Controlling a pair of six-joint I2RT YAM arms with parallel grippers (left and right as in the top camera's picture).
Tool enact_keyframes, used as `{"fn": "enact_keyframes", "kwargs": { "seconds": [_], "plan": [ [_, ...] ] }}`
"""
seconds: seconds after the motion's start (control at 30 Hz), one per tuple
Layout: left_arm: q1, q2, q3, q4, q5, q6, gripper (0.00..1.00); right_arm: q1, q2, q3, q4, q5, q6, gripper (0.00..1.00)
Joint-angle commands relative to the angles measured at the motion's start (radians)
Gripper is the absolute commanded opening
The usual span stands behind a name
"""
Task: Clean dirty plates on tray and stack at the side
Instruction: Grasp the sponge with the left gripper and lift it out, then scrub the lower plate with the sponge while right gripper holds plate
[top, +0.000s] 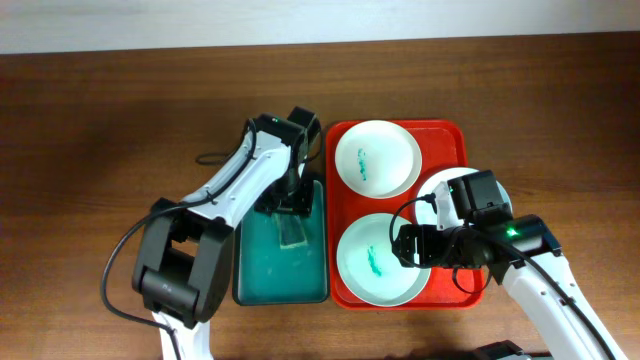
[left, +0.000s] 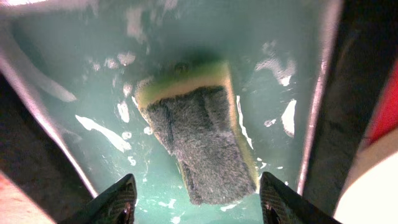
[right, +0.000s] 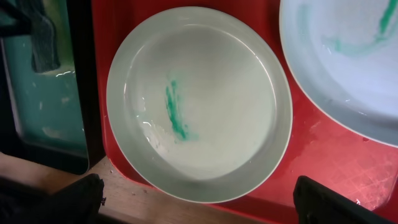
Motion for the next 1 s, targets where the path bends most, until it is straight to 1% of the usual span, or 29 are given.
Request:
{"fn": "enact_keyframes", "kwargs": {
  "seconds": [0.0,0.03,0.07,0.1,0.13,0.17,0.2,0.23,0.27,0.3,0.33,0.37,0.43,0.47,0.5,0.53,0.57,0.6,0.67,0.7,0.73,0.77,0.83,0.87,0.97],
  "plan": [
    [0.001,0.002,-0.156,0.133,0.03,-0.085,0.48,0.006,-0.007,-0.002,0.001,-0.005,0.008,0.98],
    [0.001,0.002,-0.192,0.199,0.029,-0.085,0.29,0.006,-0.007,-0.002,0.002,-0.005,0.008,0.98],
    [0.001,0.002,-0.211,0.232,0.026,-0.085,0.18,0.006,-0.008,-0.002,0.005,-0.002,0.008,0.99],
    [0.001,0.002,-0.221,0.243,0.007,-0.082,0.01,0.006,-0.007,-0.002,0.004,-0.001,0.008,0.98],
    [0.001,0.001,-0.222,0.241,-0.01,-0.038,0.0,0.002,-0.008,-0.002,0.004,0.009,0.009,0.99],
    [0.002,0.001,-0.214,0.224,-0.009,0.031,0.0,-0.024,-0.008,-0.002,-0.002,0.051,0.052,0.99],
    [0.004,-0.001,-0.193,0.191,-0.009,0.066,0.0,-0.064,-0.007,-0.002,-0.005,0.047,0.068,0.99],
    [0.005,-0.016,-0.164,0.156,-0.009,0.108,0.0,-0.141,0.001,-0.002,-0.015,0.016,0.052,1.0],
    [0.005,-0.043,-0.151,0.145,-0.009,0.132,0.0,-0.175,0.016,-0.002,-0.027,0.01,0.024,0.91],
    [0.009,-0.084,-0.149,0.142,-0.009,0.138,0.0,-0.193,0.048,-0.002,-0.034,0.01,-0.013,0.77],
    [0.02,-0.142,-0.149,0.142,-0.009,0.138,0.0,-0.192,0.141,-0.003,-0.026,0.01,-0.023,0.63],
    [0.03,-0.167,-0.149,0.139,-0.009,0.138,0.0,-0.192,0.221,-0.003,-0.009,0.01,-0.039,0.54],
    [0.05,-0.196,-0.149,0.131,-0.008,0.138,0.0,-0.191,0.352,-0.003,0.009,0.004,-0.087,0.47],
    [0.063,-0.199,-0.15,0.13,-0.009,0.138,0.0,-0.191,0.441,-0.003,0.037,-0.002,-0.118,0.39],
    [0.071,-0.199,-0.15,0.13,-0.008,0.138,0.0,-0.191,0.501,-0.003,0.074,-0.003,-0.117,0.3],
    [0.072,-0.199,-0.15,0.131,-0.008,0.138,0.0,-0.191,0.527,-0.003,0.092,-0.014,-0.117,0.22],
    [0.072,-0.199,-0.15,0.131,-0.008,0.138,0.0,-0.192,0.548,-0.003,0.116,-0.029,-0.116,0.1],
    [0.072,-0.199,-0.15,0.131,-0.008,0.139,0.0,-0.192,0.549,-0.003,0.145,-0.027,-0.082,0.05],
    [0.072,-0.199,-0.15,0.131,-0.006,0.139,0.0,-0.192,0.549,-0.003,0.181,-0.026,0.029,0.04],
    [0.072,-0.199,-0.15,0.142,0.063,0.162,0.0,-0.192,0.549,-0.003,0.178,-0.028,0.04,0.04],
    [0.071,-0.199,-0.15,0.174,0.177,0.187,0.0,-0.192,0.549,-0.003,0.17,-0.027,0.055,0.04],
    [0.065,-0.199,-0.15,0.192,0.22,0.196,0.0,-0.192,0.549,-0.003,0.169,-0.024,0.065,0.04],
    [0.003,-0.199,-0.16,0.258,0.243,0.202,0.0,-0.192,0.549,-0.003,0.169,-0.024,0.064,0.04],
    [-0.071,-0.197,-0.172,0.322,0.243,0.2,0.0,-0.192,0.549,-0.003,0.169,-0.024,0.064,0.05],
    [-0.24,-0.176,-0.179,0.468,0.242,0.09,0.0,-0.192,0.549,-0.003,0.169,-0.025,0.064,0.04]
  ]
}}
